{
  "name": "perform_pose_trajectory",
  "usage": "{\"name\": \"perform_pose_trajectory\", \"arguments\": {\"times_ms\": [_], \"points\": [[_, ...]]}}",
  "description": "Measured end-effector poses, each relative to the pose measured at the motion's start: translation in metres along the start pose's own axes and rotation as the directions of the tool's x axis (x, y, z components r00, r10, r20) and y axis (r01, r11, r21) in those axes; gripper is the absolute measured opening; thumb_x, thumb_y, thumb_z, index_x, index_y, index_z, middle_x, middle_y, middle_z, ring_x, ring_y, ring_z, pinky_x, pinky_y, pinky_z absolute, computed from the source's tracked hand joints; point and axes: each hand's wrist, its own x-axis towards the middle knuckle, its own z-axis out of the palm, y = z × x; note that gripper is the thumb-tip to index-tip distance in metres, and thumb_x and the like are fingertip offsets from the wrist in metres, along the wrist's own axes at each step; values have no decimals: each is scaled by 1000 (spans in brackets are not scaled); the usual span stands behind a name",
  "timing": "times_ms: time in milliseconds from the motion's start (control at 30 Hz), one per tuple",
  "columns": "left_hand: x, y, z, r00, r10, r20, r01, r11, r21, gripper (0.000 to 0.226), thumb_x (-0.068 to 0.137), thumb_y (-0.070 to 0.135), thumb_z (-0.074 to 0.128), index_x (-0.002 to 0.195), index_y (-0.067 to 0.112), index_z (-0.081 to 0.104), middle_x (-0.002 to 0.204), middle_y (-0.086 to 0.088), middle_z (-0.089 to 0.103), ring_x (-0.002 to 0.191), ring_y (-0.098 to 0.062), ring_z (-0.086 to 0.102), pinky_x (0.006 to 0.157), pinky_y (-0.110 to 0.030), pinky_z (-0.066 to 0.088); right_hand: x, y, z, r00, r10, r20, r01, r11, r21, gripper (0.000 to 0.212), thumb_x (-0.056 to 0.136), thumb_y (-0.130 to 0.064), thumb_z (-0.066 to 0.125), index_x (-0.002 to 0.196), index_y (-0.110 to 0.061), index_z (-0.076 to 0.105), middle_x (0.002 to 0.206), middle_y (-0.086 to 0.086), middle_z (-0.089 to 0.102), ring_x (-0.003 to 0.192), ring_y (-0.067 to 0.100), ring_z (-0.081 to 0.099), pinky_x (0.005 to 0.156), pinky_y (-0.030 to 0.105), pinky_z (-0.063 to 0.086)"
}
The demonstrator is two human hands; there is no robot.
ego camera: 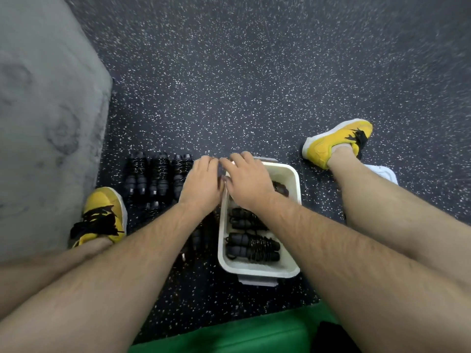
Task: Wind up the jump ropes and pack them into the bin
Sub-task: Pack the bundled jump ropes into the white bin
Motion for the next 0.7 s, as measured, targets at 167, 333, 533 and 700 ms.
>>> {"name": "perform_pose_trajectory", "arguments": {"times_ms": [167, 333, 533, 700], "points": [[-11, -60, -19, 979, -191, 74, 172, 963, 208, 52, 99, 34, 49, 141, 4, 44, 133, -13, 49, 121, -30, 47, 101, -40, 42, 42, -56, 12, 992, -110, 60, 111, 994, -13, 54, 92, -36, 54, 143, -22, 48, 135, 2, 53, 121, 32, 46, 87, 44, 45], [-15, -100, -16, 892, -434, 130, 382, 875, 297, 52, 101, 42, 48, 141, 10, 40, 138, -11, 42, 127, -28, 43, 102, -38, 40, 75, -97, 36, 961, -183, 207, 188, 982, -2, 61, 93, -31, 52, 151, -27, 33, 153, 2, 38, 139, 32, 32, 103, 46, 37], [-16, -130, 12, 696, -636, 332, 646, 757, 95, 66, 101, 45, 55, 154, 22, 25, 146, -15, 35, 131, -34, 41, 97, -45, 45, 93, -111, 67, 928, -162, 335, 183, 982, -35, 70, 93, -29, 55, 155, -29, 23, 159, 0, 27, 147, 30, 18, 113, 44, 30], [-13, -137, 20, 627, -707, 326, 730, 680, 68, 71, 97, 31, 66, 151, 21, 22, 146, -18, 32, 119, -37, 50, 91, -45, 47, 93, -104, 75, 921, -134, 365, 161, 986, -44, 71, 90, -27, 57, 154, -26, 26, 154, 0, 33, 144, 30, 21, 111, 42, 32]]}}
